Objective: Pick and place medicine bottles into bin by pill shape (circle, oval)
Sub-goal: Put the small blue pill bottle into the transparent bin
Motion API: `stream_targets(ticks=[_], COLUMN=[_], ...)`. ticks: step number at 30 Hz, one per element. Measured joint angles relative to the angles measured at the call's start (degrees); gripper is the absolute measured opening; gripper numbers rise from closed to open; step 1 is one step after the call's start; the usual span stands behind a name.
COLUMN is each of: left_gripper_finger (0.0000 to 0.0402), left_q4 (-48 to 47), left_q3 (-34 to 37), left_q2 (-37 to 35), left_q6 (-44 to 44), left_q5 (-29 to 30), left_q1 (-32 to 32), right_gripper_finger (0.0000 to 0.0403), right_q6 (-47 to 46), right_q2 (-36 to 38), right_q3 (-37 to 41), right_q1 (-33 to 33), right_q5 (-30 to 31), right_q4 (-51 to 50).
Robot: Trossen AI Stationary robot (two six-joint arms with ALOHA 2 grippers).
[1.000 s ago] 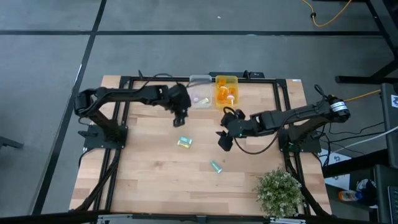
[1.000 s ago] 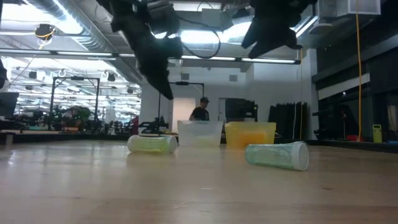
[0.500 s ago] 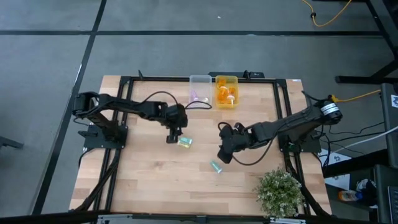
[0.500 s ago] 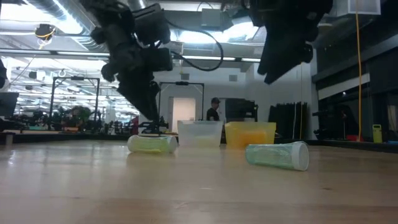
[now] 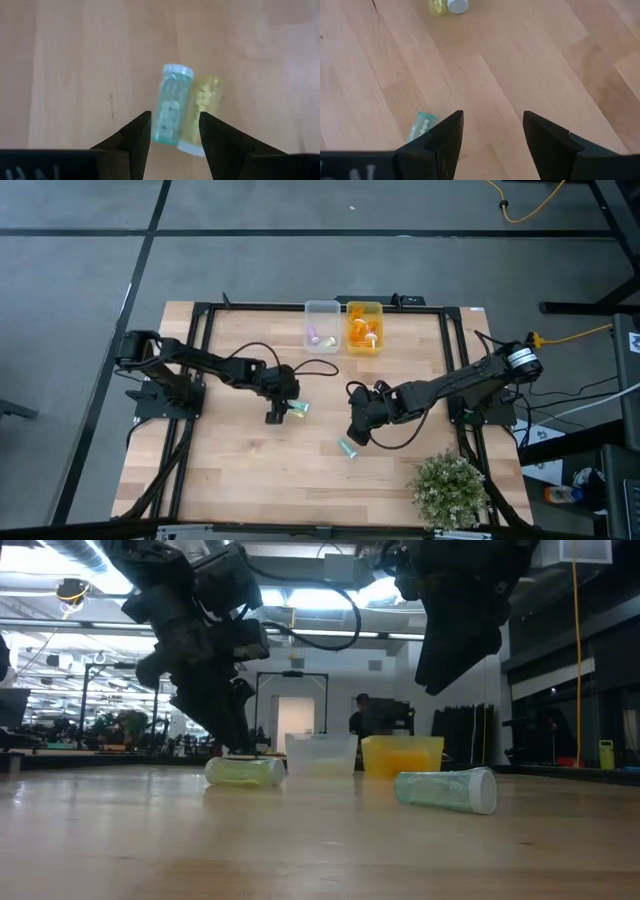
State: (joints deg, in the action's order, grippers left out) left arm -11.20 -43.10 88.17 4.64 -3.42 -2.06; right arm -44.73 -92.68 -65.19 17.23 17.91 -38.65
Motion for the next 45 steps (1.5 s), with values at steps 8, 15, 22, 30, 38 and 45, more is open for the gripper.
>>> stream_targets(ticks=[8,15,22,30,38,45], left_gripper_finger=[0.0159,0.0159,0.0153,0.0103,0.0084,0.0082], left_q4=[4.17,4.81,4.94,4.94,8.01,7.16], left_q3=[0.1,0.1,0.1,0.1,-1.12,-8.29], left_q2=[5.11,7.27,7.27,7.27,6.92,6.85], left_q6=[0.67,0.05,0.4,-0.08,-1.38,2.0], left_q5=[2.39,4.25,6.1,6.53,12.06,13.72], left_q1=[1.04,1.04,1.0,0.94,0.72,-2.83], right_gripper_finger=[0.0209,0.0209,0.0209,0.0209,0.0209,0.0209], right_q6=[0.03,0.17,0.2,0.33,3.13,3.19], right_q2=[0.0,0.0,0.0,0.0,0.0,0.0], right_q3=[0.0,0.0,0.0,0.0,0.0,0.0], right_q1=[0.0,0.0,0.0,0.0,-0.38,-0.5], right_q5=[0.01,0.02,0.07,0.46,0.52,0.51], right_q4=[0.21,0.19,0.17,0.17,0.22,0.22])
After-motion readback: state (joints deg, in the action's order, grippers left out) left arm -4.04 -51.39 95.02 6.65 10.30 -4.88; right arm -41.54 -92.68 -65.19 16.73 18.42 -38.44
